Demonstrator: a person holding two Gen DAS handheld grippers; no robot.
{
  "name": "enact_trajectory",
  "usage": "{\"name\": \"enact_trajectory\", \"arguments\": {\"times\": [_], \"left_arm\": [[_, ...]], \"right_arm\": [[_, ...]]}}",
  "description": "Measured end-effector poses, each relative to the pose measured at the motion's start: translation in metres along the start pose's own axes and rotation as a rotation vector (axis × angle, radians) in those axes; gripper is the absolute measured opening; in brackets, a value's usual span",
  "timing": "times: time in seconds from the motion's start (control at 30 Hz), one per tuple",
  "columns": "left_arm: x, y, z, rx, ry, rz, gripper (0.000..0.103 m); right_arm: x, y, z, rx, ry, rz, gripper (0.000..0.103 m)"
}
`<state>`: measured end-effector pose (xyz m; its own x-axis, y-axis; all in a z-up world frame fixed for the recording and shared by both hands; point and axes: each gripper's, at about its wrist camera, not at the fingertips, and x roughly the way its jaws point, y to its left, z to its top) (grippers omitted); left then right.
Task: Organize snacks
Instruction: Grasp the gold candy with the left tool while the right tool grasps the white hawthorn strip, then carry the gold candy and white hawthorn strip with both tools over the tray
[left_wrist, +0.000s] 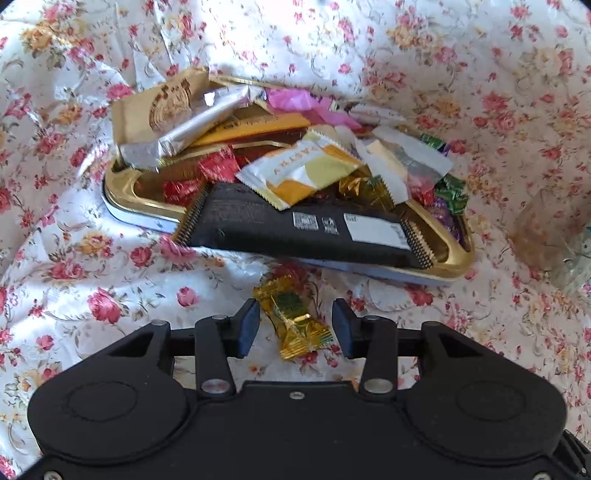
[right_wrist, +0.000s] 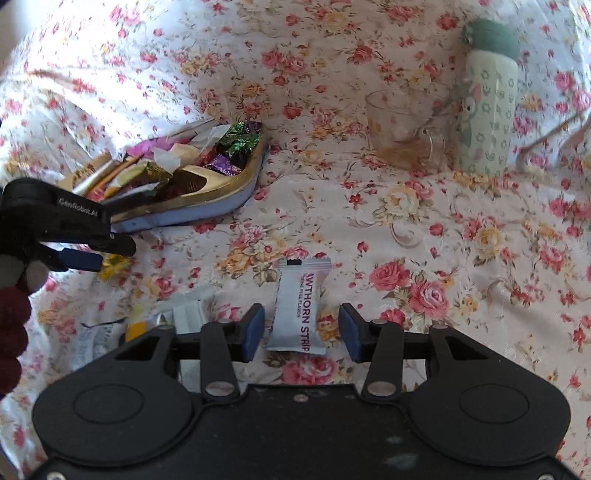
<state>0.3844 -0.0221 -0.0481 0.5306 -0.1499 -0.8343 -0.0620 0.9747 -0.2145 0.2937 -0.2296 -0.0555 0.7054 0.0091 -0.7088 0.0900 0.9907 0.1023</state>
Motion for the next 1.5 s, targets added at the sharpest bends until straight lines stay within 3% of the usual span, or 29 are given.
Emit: {"name": "enact_trajectory", "arguments": {"times": [0.13,0.2,0.4,0.67,1.07,1.33,1.5], "left_arm": [[0.002,-0.003,0.0,0.029,-0.006,0.01,0.048],[0.002,-0.003,0.001,0.037,-0.007,0.021,0.024],[-0.008,0.004,-0.004,0.045,0.002,-0.008,0.024],[-0.073,0.004,-0.038,0.124,-0.031,-0.015,0.025],[-0.173,0.007,-0.129,0.258,-0.017,-0.075,0.025],[-0.21,0.005,-0.193,0.304,-0.013,-0.057,0.025],[-0.227,0.002,-0.228,0.328,-0.039,-0.007,0.025]], "right_arm": [[0.001,0.009,-0.004,-0.089,-0.02,-0.046,0.028],[-0.001,0.009,-0.005,-0.1,-0.018,-0.036,0.027],[-0.024,0.005,-0.004,-0.071,-0.036,-0.01,0.026],[-0.089,-0.002,-0.015,0.006,-0.087,0.058,0.026],[-0.186,0.003,-0.072,0.083,-0.102,0.109,0.026],[-0.238,0.016,-0.119,0.083,-0.113,0.062,0.026],[-0.261,0.022,-0.147,0.1,-0.109,0.075,0.026]]}}
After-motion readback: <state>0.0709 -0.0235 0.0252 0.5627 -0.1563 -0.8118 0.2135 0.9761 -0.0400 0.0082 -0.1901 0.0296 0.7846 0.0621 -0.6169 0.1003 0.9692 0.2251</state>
